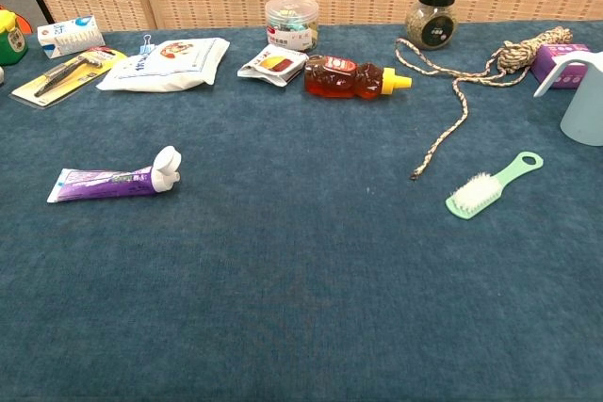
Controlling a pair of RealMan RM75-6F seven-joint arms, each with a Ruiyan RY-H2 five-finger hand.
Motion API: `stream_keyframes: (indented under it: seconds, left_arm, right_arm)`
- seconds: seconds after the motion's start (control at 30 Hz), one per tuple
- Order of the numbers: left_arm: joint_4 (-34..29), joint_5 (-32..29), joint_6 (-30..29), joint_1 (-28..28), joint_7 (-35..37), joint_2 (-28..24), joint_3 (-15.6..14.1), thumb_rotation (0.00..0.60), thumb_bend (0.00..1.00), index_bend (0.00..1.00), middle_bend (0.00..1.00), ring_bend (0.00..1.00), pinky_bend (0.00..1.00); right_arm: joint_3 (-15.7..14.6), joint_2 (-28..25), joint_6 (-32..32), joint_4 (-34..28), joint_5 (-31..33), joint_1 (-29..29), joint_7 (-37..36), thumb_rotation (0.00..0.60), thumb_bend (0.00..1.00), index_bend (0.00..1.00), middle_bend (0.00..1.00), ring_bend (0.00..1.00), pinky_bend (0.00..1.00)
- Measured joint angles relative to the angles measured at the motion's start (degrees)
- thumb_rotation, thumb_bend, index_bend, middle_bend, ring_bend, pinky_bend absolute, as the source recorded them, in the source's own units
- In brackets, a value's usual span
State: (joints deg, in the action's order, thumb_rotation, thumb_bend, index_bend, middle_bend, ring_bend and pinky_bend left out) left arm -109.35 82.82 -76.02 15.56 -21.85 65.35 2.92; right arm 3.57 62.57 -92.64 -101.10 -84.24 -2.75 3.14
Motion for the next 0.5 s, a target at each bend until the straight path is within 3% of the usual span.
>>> stream_keyframes:
  seconds: [0.2, 0.5]
  left_arm:
    - [1.15, -2.86, 4.00, 2.74, -2.93, 2.84, 1.02, 0.600, 0.32, 0.25, 0.26, 0.23, 0.26]
    - [7.45, -10.85, 10.84, 7.74, -5.38, 10.56, 2.99, 0.600, 0.32, 0.28, 0.24, 0.23, 0.26]
  right_arm:
    - [0.17, -0.36, 0.03, -0.04, 0.09, -0.17, -0.34, 0.600, 0.00, 0.00, 0.00, 0.00, 0.00]
    - [0.24, -1.15, -0.45, -0.49, 0.47, -0.97, -0.59, 0.600, 0.00, 0.00, 0.00, 0.00, 0.00]
